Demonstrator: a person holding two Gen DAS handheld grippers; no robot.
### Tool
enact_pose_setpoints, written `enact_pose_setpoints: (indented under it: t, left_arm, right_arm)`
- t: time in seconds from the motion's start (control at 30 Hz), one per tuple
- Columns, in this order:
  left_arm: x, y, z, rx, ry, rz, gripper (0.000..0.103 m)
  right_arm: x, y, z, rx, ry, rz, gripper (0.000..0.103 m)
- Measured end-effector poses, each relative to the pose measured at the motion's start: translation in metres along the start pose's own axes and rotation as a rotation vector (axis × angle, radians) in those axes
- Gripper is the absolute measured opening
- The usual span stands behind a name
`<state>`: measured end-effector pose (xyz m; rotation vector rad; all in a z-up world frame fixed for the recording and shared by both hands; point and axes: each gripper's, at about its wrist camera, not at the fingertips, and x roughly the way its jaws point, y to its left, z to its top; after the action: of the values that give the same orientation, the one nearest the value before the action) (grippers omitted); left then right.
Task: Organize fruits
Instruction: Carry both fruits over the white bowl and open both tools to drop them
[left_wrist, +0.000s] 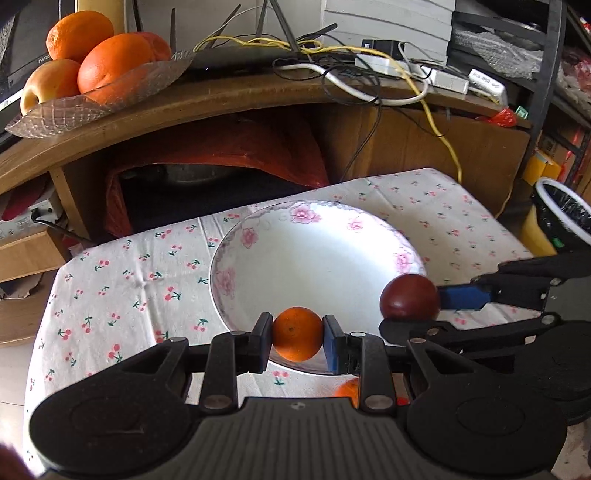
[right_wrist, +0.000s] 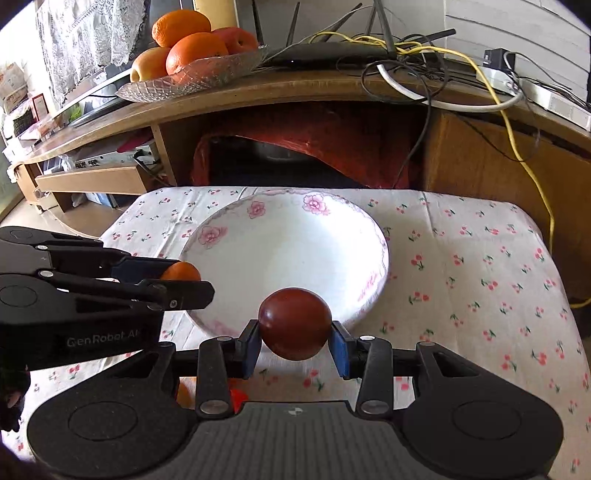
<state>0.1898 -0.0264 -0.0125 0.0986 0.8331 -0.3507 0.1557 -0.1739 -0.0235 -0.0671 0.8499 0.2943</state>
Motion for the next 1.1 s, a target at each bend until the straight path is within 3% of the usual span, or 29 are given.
enact_pose_setpoints:
  t: [0.7,1.1]
  left_arm:
    - [0.016,0.007,-0.001,-0.020,0.023,0.002,0.038]
    - [0.001,0.009,0.002,0.001,-0.012,0.036,0.048]
  right_arm:
    - [0.018,-0.002,0.011,-0.033,-0.020,-0.009,0.040]
    - [0.011,-0.001,0.014,-0.025,-0.051,-0.012,0.043]
